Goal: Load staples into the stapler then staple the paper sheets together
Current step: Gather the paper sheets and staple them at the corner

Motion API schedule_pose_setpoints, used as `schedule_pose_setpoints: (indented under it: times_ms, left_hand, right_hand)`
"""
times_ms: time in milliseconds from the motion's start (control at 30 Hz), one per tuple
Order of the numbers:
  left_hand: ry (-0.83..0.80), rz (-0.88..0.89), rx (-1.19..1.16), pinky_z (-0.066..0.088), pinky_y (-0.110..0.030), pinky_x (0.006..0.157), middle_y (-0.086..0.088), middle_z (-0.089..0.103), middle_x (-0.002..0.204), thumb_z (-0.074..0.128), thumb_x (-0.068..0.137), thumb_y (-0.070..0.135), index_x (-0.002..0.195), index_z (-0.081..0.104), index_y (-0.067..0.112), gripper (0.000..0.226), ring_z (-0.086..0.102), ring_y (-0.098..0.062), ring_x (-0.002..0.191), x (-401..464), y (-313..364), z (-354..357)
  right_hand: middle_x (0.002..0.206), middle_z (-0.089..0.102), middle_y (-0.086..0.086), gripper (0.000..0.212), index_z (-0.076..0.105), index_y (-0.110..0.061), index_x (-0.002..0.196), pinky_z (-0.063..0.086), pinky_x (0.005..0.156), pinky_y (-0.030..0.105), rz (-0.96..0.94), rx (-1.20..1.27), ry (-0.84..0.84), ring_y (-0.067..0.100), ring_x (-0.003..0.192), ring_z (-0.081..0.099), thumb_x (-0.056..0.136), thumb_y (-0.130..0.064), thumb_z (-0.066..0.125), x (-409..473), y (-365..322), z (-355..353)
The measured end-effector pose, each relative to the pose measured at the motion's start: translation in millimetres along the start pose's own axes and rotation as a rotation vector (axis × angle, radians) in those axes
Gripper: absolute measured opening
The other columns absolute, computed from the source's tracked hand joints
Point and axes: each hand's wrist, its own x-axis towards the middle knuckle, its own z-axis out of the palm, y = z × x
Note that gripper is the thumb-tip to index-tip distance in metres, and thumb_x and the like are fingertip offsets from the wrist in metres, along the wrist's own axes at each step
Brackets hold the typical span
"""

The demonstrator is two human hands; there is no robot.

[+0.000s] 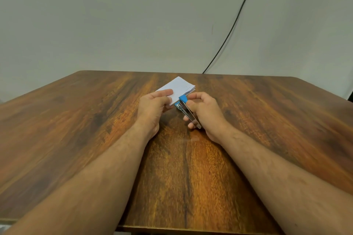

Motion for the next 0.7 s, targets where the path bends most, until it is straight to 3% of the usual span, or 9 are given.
schedule_pose_setpoints:
  times_ms: [233,433,700]
  left_hand:
    - [0.009,0.015,0.024,0.055,-0.022,0.067,-0.009,0.064,0.124,0.058,0.087,-0.009,0.101,0.078,0.006,0.029,0.064,-0.019,0.087,2.0,-0.8,-1.5]
    - [-0.018,0.031,0.053,0.050,-0.019,0.057,-0.015,0.068,0.120,0.061,0.084,-0.008,0.100,0.078,0.008,0.028,0.059,-0.014,0.074,3.5,-4.2,-1.8]
    - [-0.086,0.071,0.079,0.053,-0.021,0.064,-0.009,0.065,0.124,0.063,0.084,-0.010,0.106,0.078,0.011,0.034,0.062,-0.017,0.081,1.2,-6.1,-2.4]
  right_hand:
    - [0.100,0.068,0.010,0.005,0.054,-0.025,0.104,0.041,0.040,0.024,0.004,-0.029,0.050,0.015,0.058,0.056,0.100,-0.023,0.056,8.6,8.5,14.1]
    - [0.100,0.069,0.014,0.008,0.053,-0.021,0.107,0.041,0.042,0.027,0.022,0.093,0.029,0.015,0.055,0.054,0.100,-0.024,0.056,8.4,11.4,8.8]
    - [0.098,0.067,0.016,0.013,0.051,-0.020,0.105,0.037,0.038,0.025,0.040,0.236,0.041,0.012,0.050,0.050,0.097,-0.022,0.061,9.8,13.5,9.3]
